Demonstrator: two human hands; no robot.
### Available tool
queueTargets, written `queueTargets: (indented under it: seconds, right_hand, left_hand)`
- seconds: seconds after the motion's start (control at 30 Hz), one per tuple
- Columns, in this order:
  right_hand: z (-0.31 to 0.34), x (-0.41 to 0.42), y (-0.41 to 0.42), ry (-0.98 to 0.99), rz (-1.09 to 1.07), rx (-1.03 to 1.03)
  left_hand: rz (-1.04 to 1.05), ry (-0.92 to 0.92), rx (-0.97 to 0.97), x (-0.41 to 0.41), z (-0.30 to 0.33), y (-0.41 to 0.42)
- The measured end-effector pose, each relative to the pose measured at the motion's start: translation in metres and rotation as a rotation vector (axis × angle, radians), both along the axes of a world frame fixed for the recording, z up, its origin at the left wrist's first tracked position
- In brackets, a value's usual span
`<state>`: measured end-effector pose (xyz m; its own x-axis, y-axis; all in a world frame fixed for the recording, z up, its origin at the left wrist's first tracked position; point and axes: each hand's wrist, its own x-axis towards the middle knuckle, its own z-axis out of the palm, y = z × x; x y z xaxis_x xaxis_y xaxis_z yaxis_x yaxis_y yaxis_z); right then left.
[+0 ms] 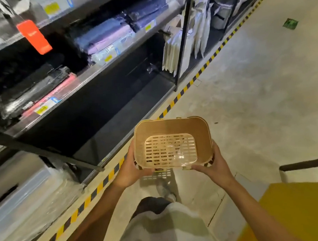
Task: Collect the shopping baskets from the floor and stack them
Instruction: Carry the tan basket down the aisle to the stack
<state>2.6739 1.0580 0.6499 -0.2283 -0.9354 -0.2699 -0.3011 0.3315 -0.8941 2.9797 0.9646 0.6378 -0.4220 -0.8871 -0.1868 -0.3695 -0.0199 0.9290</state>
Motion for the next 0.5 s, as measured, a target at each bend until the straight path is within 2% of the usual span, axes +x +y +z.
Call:
queueTargets:
  seconds: [0.07,0.13,0.4,0.5]
  right_hand:
    - [-0.001,-0.007,-0.029,-0.012,0.027,0.025]
    - [0.001,-0.012,-0.060,-0.010,0.066,0.053]
    - [-0.012,-0.029,-0.180,-0.004,0.296,0.098]
    - [-0.029,-0.034,-0.224,-0.036,0.407,0.131]
  left_hand:
    - [0.024,0.038,0.013,-0.005,-0.006,-0.017]
    - [0.087,0.052,0.109,-0.009,-0.009,-0.029]
    - [0.339,-0.002,0.146,-0.025,-0.023,-0.071]
    - [0.459,-0.006,0.213,-0.033,-0.030,-0.082]
